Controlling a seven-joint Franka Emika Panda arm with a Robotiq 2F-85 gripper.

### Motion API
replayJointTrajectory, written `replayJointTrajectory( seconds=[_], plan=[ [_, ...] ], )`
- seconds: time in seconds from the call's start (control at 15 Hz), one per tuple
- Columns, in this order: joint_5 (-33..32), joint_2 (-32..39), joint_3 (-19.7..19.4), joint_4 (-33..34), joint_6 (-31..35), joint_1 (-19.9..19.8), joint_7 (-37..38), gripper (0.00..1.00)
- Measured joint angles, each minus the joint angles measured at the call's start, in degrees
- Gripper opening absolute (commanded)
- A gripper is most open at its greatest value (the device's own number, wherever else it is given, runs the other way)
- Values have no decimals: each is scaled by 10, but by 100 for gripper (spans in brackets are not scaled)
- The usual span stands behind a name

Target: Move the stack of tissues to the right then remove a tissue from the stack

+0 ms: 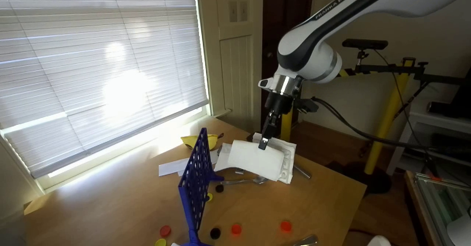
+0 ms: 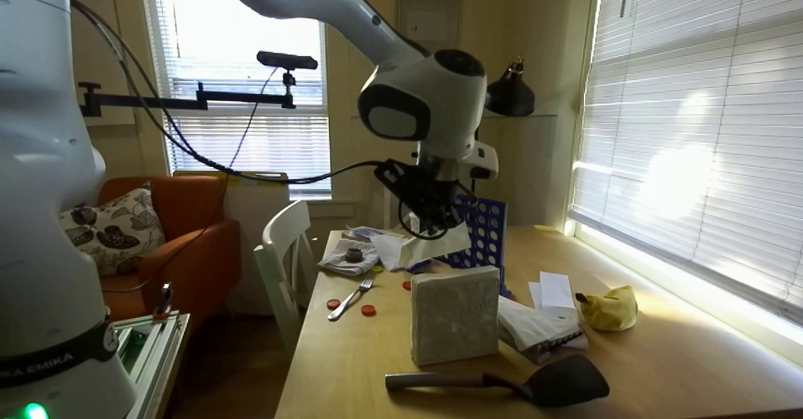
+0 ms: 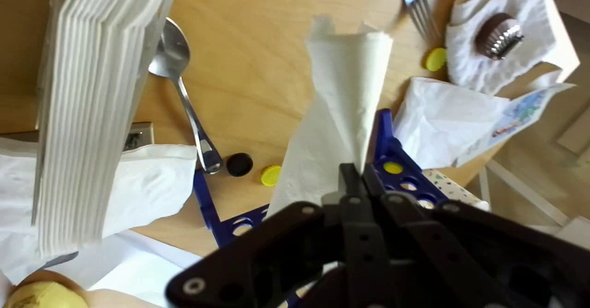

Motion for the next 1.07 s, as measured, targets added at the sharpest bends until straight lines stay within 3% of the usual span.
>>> replayJointTrajectory(
  seconds=[0.4, 0.6, 0.87, 1.07],
  plan=[
    [-217, 14, 18, -64, 154, 53, 117, 1],
    [-315, 31, 20, -89, 203, 56, 184, 1],
    [-379, 55, 19, -99, 256, 52, 241, 1],
    [-369, 56, 33, -89, 307, 30, 265, 1]
  ],
)
